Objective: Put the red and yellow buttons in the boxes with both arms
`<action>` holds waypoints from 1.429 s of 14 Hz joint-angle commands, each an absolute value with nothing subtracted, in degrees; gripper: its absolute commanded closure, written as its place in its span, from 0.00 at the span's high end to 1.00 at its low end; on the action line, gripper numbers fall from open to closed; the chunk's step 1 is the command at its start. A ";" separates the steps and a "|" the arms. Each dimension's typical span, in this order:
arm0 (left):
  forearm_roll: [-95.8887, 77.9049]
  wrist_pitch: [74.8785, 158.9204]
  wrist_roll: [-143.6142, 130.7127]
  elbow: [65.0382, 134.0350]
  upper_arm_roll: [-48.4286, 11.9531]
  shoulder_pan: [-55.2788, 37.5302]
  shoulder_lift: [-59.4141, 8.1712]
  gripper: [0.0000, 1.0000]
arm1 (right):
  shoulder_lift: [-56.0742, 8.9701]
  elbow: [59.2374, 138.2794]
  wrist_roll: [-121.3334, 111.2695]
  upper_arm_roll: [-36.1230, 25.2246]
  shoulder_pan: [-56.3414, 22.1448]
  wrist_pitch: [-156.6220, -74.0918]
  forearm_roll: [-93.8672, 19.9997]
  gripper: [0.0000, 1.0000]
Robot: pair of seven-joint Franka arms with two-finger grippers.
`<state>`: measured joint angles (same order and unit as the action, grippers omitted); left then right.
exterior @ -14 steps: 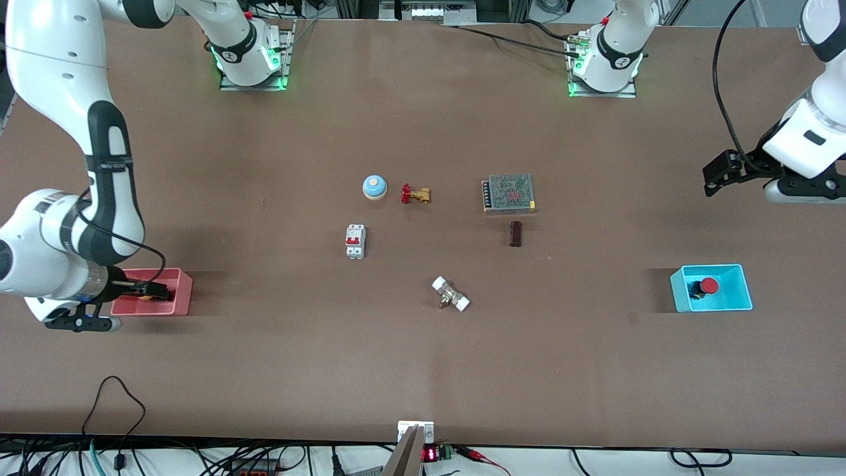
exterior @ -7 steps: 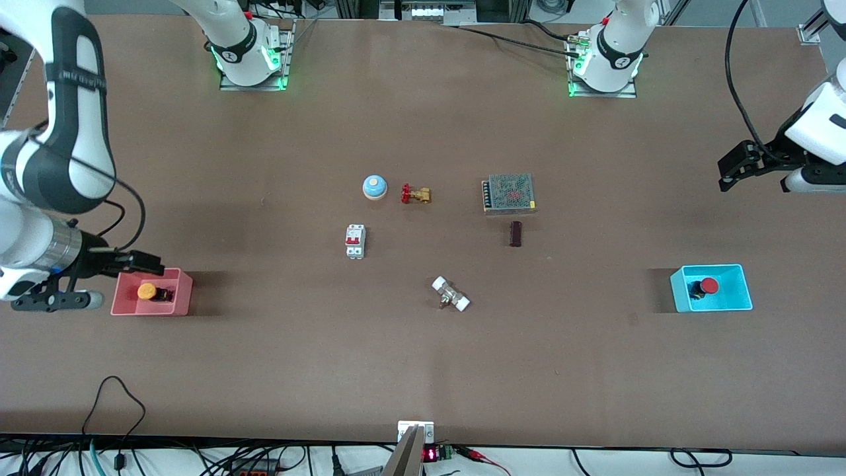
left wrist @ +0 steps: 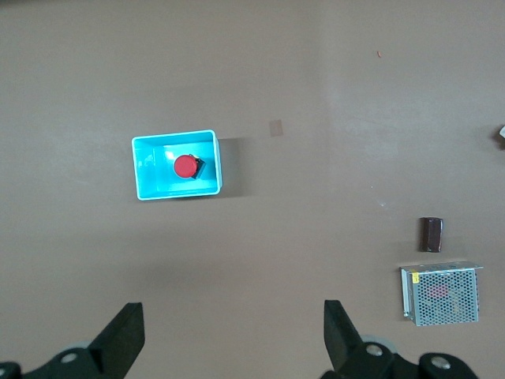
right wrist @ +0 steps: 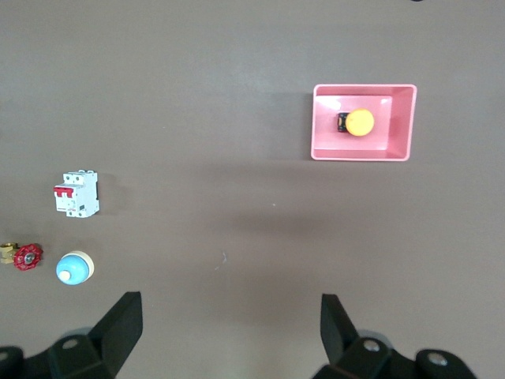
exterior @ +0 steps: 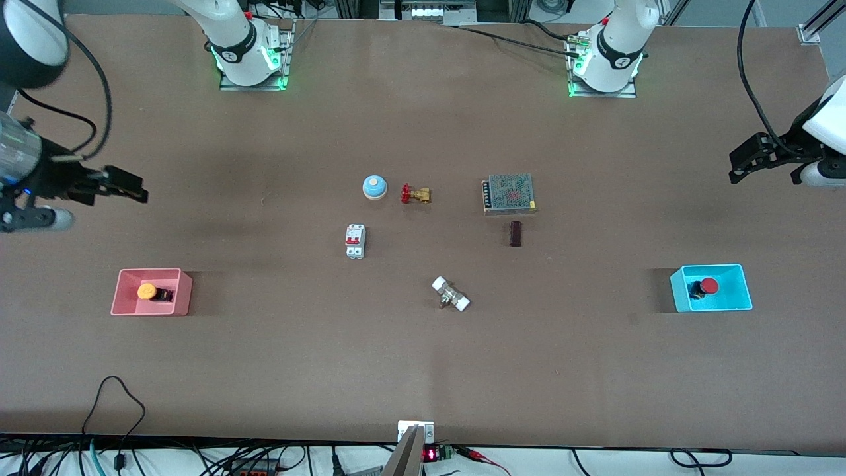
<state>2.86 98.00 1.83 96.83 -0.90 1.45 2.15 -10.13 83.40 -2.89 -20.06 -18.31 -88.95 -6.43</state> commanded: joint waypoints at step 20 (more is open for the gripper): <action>3.17 91.50 -0.09 94.13 -2.55 1.05 4.75 1.00 | 0.97 93.60 -1.49 -4.57 -1.85 -90.53 0.53 1.00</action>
<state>2.30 92.51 0.62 93.25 -2.49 1.17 3.49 -0.97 91.58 -2.32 -5.60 -2.74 -89.89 0.33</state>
